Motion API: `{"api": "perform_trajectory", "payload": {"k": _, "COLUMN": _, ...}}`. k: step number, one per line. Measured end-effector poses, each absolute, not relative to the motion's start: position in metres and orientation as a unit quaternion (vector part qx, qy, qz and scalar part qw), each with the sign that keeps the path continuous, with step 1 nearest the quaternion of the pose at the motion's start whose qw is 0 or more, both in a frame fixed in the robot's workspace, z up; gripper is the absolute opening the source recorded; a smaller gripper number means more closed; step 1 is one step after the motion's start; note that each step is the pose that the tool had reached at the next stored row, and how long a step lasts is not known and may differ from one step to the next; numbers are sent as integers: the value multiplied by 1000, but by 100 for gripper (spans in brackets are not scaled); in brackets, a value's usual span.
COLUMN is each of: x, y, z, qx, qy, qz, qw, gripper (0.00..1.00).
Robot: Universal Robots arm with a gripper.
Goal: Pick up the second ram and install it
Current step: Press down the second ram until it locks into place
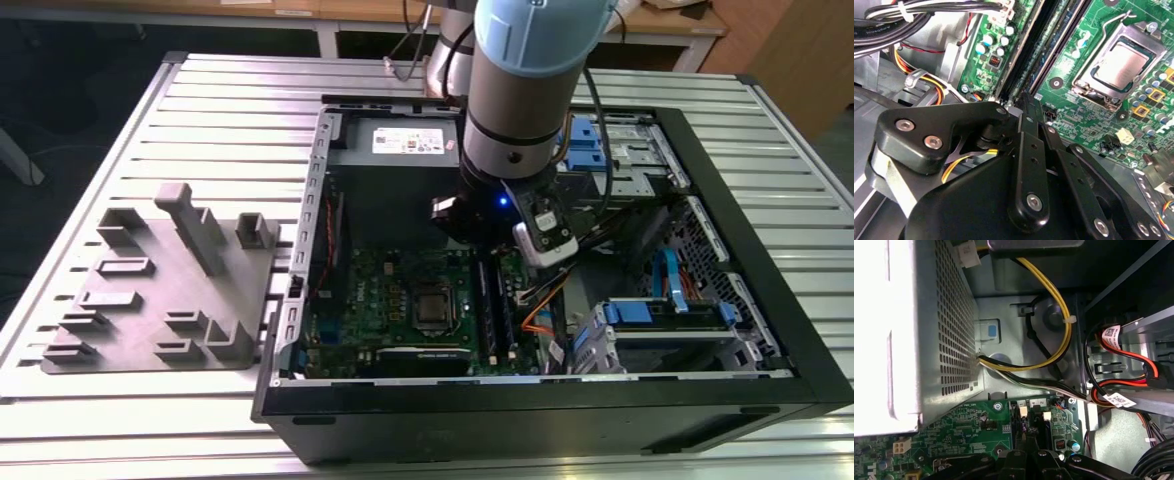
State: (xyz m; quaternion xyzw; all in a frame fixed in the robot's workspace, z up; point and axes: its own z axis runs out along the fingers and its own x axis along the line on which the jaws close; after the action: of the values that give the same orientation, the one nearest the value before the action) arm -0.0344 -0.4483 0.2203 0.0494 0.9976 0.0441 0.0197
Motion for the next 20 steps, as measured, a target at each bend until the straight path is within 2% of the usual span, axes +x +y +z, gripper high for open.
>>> {"api": "perform_trajectory", "payload": {"k": 20, "x": -35, "y": -448, "z": 217, "qx": 49, "qy": 998, "qz": 44, "qw": 20, "gripper": 7}}
